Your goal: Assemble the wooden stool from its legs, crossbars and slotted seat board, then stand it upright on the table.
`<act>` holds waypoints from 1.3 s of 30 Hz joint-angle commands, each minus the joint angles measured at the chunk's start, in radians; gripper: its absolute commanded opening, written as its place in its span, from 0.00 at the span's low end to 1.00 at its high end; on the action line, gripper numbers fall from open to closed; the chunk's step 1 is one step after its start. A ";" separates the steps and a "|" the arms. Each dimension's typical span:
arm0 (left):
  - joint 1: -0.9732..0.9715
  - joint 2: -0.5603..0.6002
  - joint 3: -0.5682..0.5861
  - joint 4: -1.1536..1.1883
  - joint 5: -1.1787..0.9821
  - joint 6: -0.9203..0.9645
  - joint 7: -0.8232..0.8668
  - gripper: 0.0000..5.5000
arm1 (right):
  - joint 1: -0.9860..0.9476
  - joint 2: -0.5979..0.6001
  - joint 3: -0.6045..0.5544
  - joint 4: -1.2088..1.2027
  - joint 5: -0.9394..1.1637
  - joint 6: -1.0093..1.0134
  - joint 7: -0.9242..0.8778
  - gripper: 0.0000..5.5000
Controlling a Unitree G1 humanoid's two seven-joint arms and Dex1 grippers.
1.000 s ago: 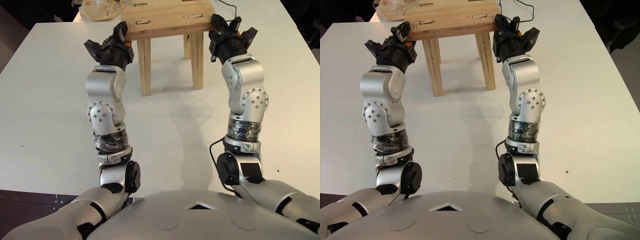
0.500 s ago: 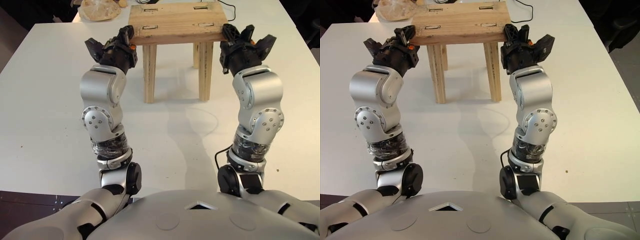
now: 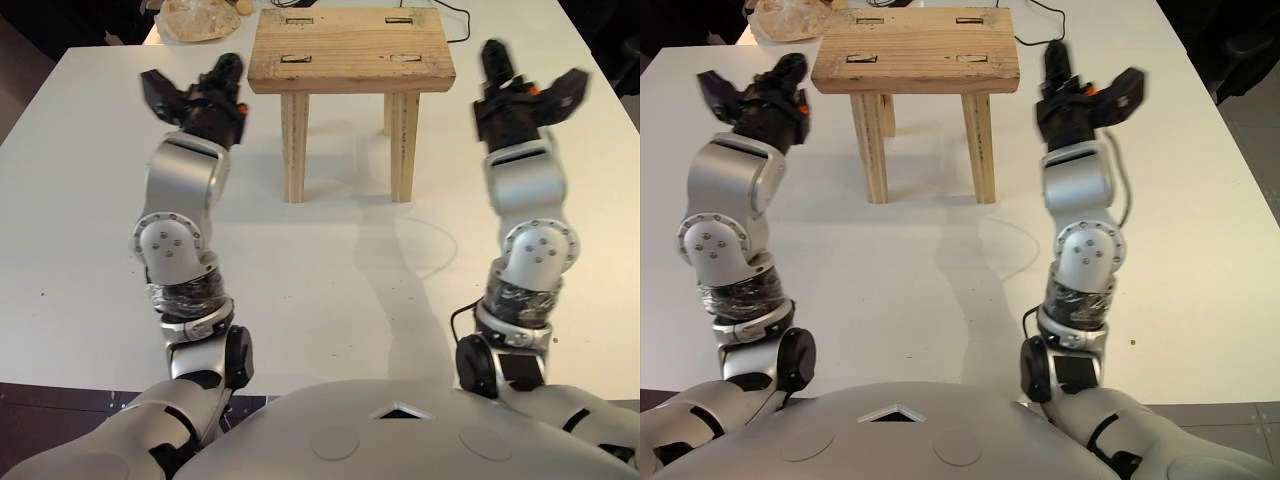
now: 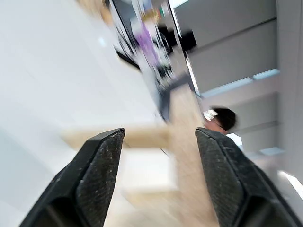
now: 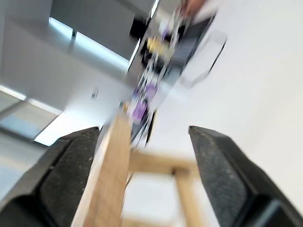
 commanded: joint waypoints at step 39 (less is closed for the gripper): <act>0.167 -0.036 -0.270 0.626 1.353 -0.344 -0.557 0.63 | 0.254 0.202 0.254 0.738 -1.081 -0.559 0.140 0.65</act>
